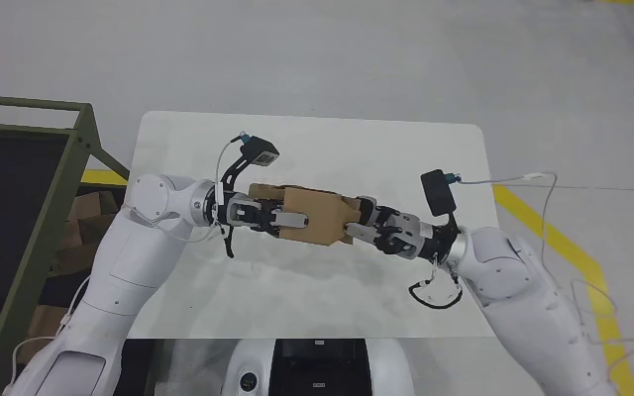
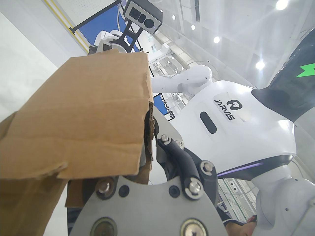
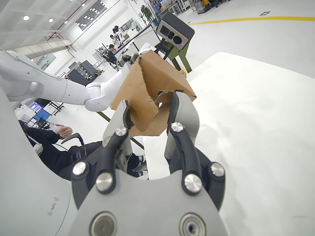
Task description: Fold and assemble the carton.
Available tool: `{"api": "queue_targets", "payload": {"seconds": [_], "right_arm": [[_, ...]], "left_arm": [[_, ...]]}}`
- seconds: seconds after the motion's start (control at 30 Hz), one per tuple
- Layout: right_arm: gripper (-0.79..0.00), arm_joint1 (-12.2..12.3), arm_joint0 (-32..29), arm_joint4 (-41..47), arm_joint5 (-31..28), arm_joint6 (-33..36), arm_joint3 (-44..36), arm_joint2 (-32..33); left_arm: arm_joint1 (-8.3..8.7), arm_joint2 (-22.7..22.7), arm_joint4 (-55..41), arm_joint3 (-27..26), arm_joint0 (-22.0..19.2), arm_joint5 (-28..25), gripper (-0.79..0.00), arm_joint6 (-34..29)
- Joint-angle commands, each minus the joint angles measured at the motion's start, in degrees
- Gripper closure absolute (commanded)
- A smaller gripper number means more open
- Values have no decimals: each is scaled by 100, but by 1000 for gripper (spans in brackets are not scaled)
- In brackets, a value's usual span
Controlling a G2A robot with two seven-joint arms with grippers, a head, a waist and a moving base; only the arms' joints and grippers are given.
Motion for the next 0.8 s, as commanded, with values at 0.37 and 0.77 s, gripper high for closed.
{"api": "queue_targets", "payload": {"seconds": [0.37,0.77], "right_arm": [[-231,-56,257,225,-190,110,234,-308],[-283,-73,249,162,-356,-75,235,-306]], "left_arm": [[8,26,27,-6,22,-35,0,35],[25,7,17,-27,77,-58,0,58]]}}
